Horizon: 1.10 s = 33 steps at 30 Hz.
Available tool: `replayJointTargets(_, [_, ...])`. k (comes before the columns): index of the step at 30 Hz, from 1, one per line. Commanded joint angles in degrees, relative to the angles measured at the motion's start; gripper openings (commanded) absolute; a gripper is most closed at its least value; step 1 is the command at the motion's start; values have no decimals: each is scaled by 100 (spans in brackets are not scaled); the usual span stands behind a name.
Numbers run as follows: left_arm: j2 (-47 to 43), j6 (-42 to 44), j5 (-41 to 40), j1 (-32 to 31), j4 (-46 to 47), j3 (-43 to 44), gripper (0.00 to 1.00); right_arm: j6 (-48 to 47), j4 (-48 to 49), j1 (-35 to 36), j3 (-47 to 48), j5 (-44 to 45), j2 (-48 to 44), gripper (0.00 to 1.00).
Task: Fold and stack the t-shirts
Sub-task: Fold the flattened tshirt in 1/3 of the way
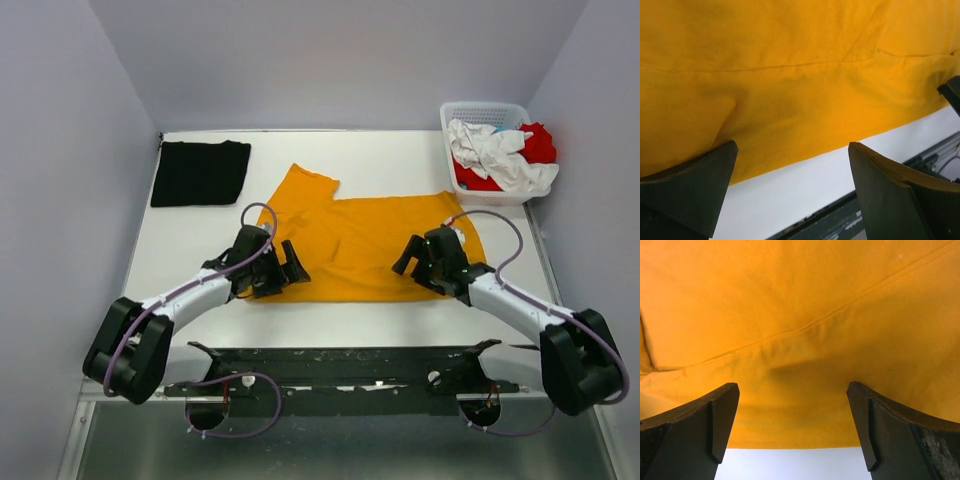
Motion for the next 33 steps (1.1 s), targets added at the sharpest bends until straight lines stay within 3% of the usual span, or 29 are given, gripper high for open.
replayJointTargets(1, [-503,-750,-304,-845,-500,-782,99,564,-1331,-20,-621,289,-773,100])
replayJointTargets(5, [-1017,-1248,-463,-1398,-452,-1297,98,1376,-1847,-20,-756,613,-1353,100])
replayJointTargets(7, [-1160,-1365,-514,-1624,-308,-1403,98,1629,-2085,-27,-845,857,-1570,94])
replayJointTargets(18, [-1216,-1796,-765,-2680,-396,-1159,99,2485,-2832,-29,-1099,1357,-2867,100])
replayJointTargets(27, [-1982,-1973,-1240,-2880,-1013,-1275,99,2815,-3083,-29,-1007,1593,-2789,100])
replayJointTargets(33, [-2241,-1558,-1762,-2879,-1402,-626,98,2609,-3164,-33,-668,2040,-3236,100])
